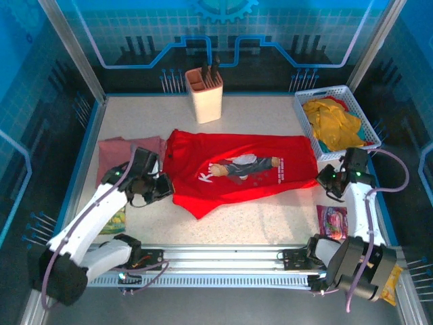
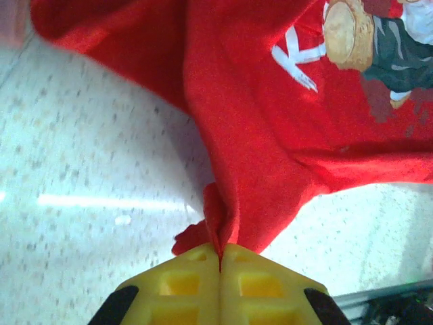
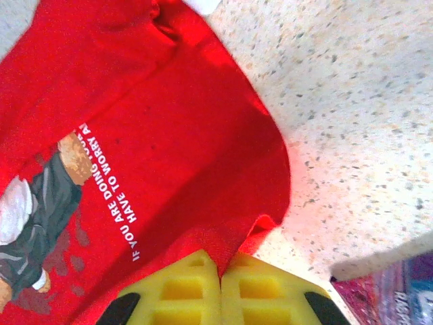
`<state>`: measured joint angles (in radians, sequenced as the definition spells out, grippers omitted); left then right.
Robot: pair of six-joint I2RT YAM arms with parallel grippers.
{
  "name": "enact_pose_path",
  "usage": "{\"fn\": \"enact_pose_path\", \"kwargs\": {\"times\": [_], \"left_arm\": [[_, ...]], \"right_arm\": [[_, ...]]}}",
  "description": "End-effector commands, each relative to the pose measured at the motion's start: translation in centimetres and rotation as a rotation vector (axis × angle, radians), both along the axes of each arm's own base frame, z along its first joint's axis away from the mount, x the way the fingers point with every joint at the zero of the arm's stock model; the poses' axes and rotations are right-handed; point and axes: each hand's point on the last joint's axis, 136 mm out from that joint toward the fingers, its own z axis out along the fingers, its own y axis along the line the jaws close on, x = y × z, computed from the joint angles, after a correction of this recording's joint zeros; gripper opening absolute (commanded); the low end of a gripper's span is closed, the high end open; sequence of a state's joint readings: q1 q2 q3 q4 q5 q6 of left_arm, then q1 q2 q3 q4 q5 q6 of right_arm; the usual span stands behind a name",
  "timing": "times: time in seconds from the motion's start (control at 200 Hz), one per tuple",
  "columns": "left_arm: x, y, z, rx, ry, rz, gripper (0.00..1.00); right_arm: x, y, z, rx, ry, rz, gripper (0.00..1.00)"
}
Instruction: Fold and stack the t-shirts
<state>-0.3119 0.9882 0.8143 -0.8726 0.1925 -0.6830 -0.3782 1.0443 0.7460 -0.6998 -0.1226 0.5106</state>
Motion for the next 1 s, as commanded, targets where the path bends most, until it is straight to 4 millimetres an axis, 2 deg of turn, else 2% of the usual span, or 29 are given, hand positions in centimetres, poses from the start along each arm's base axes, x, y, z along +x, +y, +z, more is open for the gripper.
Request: {"fn": "enact_pose_path", "kwargs": {"times": [0.0,0.145,0.265,0.455,0.625,0.705,0.735,0.75,0.82,0.996], "left_arm": [[-3.8,0.3,-0.1,-0.042,0.099,0.060,0.00],[-5.6,0.3,1.3,-0.085,0.081,0.090,0.00],[-4.8,0.6,2.8,-0.070,0.023,0.095,0.00],[0.3,-1.0,5.5,-0.071,-0.046,0.042,0.00],[5.1,0.1,6.6,-0.082,-0.072,0.057,0.00],[7.2,1.2,6.6,-0.083,-0.078,0.076,0.00],[7.9,1.6,6.4,-0.079,-0.077,0.080,0.00],[8.2,1.9,6.3,-0.075,-0.073,0.081,0.00],[9.6,2.7,5.6,-0.057,-0.058,0.084,0.00],[12.7,3.4,4.1,-0.052,-0.033,0.083,0.00]], "right_arm": [[-2.0,-0.3,0.1,-0.010,0.029,-0.022,0.00],[-3.1,-1.1,1.5,-0.084,-0.011,-0.074,0.00],[-2.5,-0.5,0.9,-0.048,-0.019,-0.033,0.00],[0.1,0.9,-1.4,0.075,0.038,0.082,0.00],[2.4,0.3,-2.0,0.057,0.070,0.106,0.00],[3.6,0.3,-2.1,0.062,0.088,0.118,0.00],[3.7,0.4,-2.8,0.068,0.115,0.125,0.00],[4.5,0.2,-2.1,0.058,0.100,0.127,0.00],[5.7,0.3,-2.5,0.057,0.116,0.137,0.00],[8.1,0.4,-3.4,0.048,0.145,0.151,0.00]]}}
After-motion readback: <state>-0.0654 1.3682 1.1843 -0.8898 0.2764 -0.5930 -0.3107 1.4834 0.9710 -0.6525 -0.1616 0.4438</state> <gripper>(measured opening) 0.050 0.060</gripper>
